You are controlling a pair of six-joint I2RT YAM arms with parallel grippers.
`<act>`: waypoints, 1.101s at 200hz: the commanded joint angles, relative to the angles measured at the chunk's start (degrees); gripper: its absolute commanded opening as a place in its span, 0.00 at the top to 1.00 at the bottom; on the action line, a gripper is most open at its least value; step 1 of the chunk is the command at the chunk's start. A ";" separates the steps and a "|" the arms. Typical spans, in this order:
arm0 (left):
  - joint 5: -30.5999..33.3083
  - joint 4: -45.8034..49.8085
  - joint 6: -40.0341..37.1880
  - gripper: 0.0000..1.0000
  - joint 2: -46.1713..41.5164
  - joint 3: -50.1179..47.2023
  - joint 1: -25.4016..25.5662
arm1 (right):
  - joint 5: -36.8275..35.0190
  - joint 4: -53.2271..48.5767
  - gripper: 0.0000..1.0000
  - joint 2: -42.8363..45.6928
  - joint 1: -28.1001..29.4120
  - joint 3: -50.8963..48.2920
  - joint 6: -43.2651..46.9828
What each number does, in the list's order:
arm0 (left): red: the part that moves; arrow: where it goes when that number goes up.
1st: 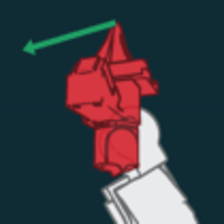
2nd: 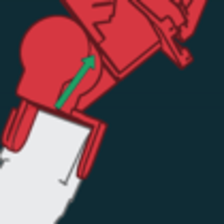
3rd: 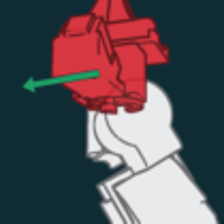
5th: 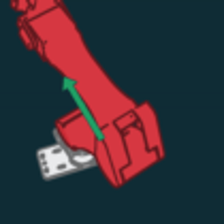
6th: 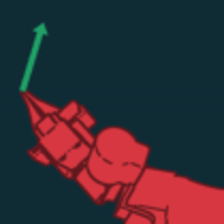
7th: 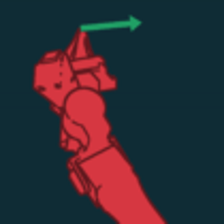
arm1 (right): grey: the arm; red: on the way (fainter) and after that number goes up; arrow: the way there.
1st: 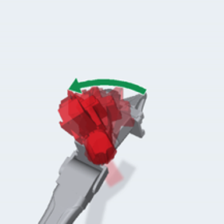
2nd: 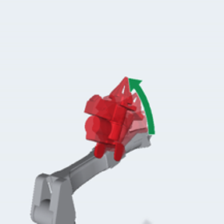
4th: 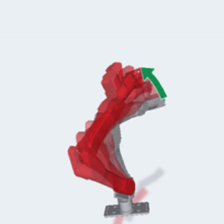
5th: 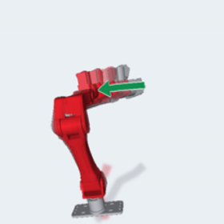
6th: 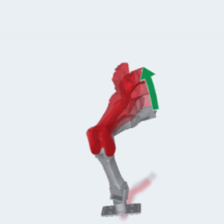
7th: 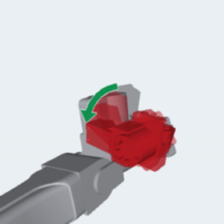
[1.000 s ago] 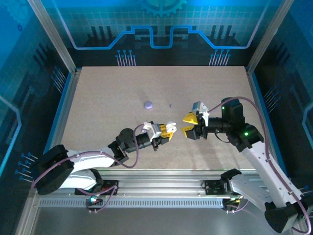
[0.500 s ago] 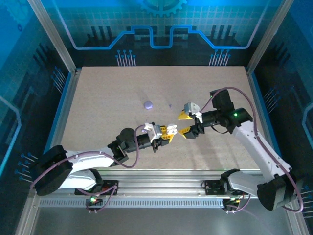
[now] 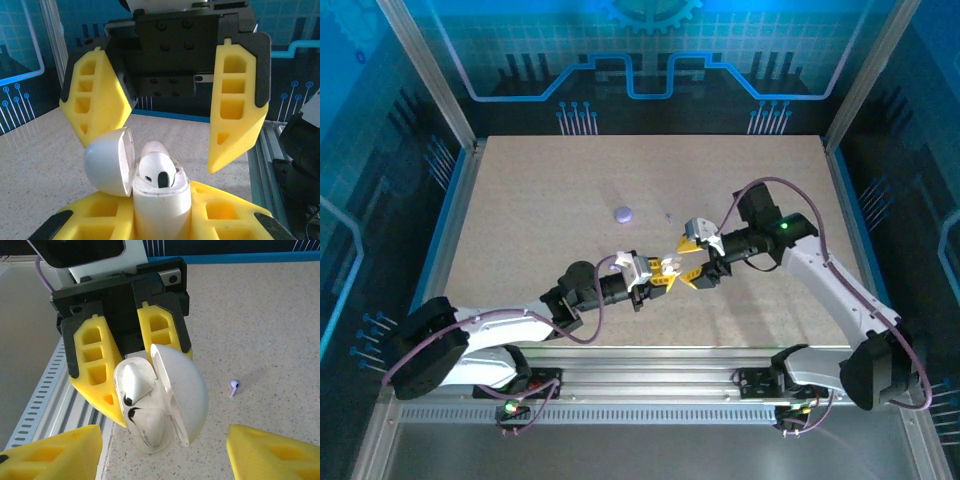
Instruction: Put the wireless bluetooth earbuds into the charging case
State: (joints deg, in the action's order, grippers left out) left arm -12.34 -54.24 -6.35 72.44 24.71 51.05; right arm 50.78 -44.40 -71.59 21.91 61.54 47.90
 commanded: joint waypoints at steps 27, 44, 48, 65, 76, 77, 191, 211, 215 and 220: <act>-1.40 -1.79 -1.21 0.76 -0.99 1.22 -0.25 | 0.04 -2.82 0.35 -2.54 2.51 2.92 3.05; -1.23 -1.48 -1.29 0.76 -1.07 1.22 -0.25 | 0.82 -3.55 0.37 -2.98 2.61 3.23 3.78; -1.12 -1.38 -1.29 0.76 -1.08 1.22 -0.25 | 0.97 -3.70 0.37 -2.89 2.59 3.32 4.09; -0.69 -0.99 -1.47 0.76 -1.01 1.18 -0.26 | 1.41 -4.49 0.38 -2.43 2.45 3.33 5.38; -0.54 -0.97 -1.48 0.76 -0.99 1.22 -0.25 | 1.70 -4.85 0.39 -2.03 2.26 3.25 5.99; -0.52 -1.01 -1.43 0.76 -0.99 1.22 -0.25 | 1.69 -4.92 0.39 -2.00 2.22 3.24 6.03; 0.13 -0.87 -1.45 0.76 -0.68 1.17 -0.25 | 1.39 -4.31 0.51 5.72 0.07 -0.62 5.46; -0.19 -0.85 -1.37 0.76 -0.86 1.23 -0.22 | -0.65 -1.97 0.50 7.62 -0.40 -2.11 4.90; -0.30 -0.86 -1.39 0.76 -0.90 1.22 -0.22 | -1.14 -1.14 0.50 7.96 -0.38 -2.45 4.73; -0.38 -0.89 -1.45 0.76 -0.90 1.22 -0.23 | -1.71 -0.08 0.50 8.34 -0.38 -2.81 4.58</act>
State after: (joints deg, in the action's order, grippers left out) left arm -12.29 -54.24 -6.55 72.44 24.71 51.05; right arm 50.19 -47.27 -65.49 22.41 60.69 52.77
